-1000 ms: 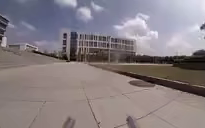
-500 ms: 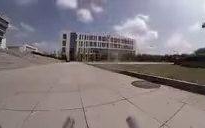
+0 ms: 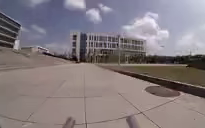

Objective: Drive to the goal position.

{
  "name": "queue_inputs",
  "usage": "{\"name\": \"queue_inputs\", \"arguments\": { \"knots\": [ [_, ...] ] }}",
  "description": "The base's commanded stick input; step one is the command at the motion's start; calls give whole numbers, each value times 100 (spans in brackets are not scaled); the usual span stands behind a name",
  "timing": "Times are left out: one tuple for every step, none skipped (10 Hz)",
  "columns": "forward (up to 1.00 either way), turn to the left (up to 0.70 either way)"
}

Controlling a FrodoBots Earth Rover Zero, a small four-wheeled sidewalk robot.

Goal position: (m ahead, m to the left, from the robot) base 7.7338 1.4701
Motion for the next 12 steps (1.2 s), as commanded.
{"name": "queue_inputs", "arguments": {
  "knots": [
    [70, 0],
    [70, 0],
    [70, 0],
    [70, 0],
    [70, 0],
    [70, 0],
    [70, 0],
    [70, 0],
    [70, 0],
    [70, 0],
    [70, 0],
    [70, 0]
  ]
}}
